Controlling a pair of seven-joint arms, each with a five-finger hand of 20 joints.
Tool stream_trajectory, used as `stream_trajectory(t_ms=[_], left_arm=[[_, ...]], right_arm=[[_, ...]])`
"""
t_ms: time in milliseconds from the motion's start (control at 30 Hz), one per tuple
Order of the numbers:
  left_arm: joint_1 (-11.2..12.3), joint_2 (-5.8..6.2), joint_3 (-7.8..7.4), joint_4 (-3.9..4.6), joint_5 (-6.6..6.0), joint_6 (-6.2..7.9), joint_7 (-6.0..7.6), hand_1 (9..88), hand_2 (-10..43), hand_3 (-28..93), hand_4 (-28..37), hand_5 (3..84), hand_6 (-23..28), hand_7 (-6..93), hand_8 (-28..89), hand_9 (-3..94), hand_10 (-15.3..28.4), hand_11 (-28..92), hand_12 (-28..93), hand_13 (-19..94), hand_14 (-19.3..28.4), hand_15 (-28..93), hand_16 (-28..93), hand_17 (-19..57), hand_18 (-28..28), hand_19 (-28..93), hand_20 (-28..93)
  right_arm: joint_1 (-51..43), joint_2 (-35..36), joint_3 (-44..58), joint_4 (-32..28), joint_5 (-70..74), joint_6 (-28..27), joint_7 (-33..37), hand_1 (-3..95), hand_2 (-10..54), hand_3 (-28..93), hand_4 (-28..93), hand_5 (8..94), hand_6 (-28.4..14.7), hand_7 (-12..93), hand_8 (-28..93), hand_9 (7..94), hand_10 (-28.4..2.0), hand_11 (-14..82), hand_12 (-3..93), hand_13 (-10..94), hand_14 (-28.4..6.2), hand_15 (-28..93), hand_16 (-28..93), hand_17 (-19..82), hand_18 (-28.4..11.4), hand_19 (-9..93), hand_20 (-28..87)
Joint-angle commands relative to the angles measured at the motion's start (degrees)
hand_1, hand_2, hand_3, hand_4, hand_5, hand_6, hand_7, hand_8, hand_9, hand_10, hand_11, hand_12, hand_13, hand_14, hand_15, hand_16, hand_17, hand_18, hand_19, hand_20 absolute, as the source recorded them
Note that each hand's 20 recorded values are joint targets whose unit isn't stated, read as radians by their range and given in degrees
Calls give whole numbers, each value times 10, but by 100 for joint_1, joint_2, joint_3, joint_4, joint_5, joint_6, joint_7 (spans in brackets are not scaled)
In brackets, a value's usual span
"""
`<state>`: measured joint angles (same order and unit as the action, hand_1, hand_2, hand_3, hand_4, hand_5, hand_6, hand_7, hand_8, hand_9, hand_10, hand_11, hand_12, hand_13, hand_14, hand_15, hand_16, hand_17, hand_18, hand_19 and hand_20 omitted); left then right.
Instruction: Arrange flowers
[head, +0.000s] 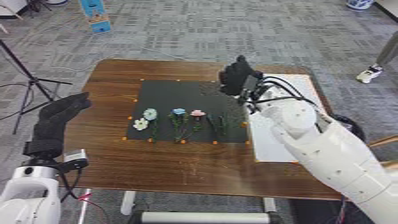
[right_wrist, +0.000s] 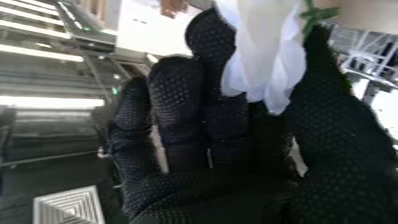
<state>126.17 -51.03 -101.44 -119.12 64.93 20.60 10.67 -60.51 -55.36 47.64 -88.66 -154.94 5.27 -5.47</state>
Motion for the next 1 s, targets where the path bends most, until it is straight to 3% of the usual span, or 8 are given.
stream_trajectory(t_ms=[33,500,633,733,1000], left_arm=[[-27,-53,83,4,13,-76,6,243,21,725,-263,454,26,160,-84,466,120,191,119,332,126,96,3,34,63,11,134],[-151,-33,187,65,25,-173,-38,243,20,726,-263,454,26,160,-84,466,119,192,119,330,125,95,3,33,62,10,134],[-192,-35,211,81,33,-189,-52,243,20,726,-263,455,27,160,-83,465,119,192,119,330,125,95,4,33,62,9,133],[-179,-38,193,73,47,-205,-51,244,18,727,-263,454,27,161,-83,465,119,191,119,330,125,95,4,33,62,9,134],[-224,-28,207,85,45,-227,-61,245,15,727,-259,453,27,159,-83,465,119,192,120,330,125,95,4,31,63,9,133]], right_arm=[[-249,-657,-44,759,-605,496,-302,585,-6,502,-264,767,32,280,44,824,-96,314,285,608,-125,646,434,262,-221,693,634],[-358,-1252,369,1505,-1265,1027,-593,589,-5,493,-270,753,44,299,24,805,-93,291,276,596,-126,637,433,250,-213,677,629],[-341,-1237,328,1451,-1220,888,-585,580,-6,504,-267,750,45,305,16,801,-95,285,275,593,-129,636,431,247,-213,672,627],[-367,-1207,334,1307,-1179,585,-546,505,-21,582,-242,733,41,316,15,782,-103,275,272,587,-138,631,422,237,-217,666,624],[-371,-1148,377,1194,-1174,318,-547,414,-61,617,-203,700,25,297,19,748,-117,273,270,569,-148,634,409,217,-222,655,621]])
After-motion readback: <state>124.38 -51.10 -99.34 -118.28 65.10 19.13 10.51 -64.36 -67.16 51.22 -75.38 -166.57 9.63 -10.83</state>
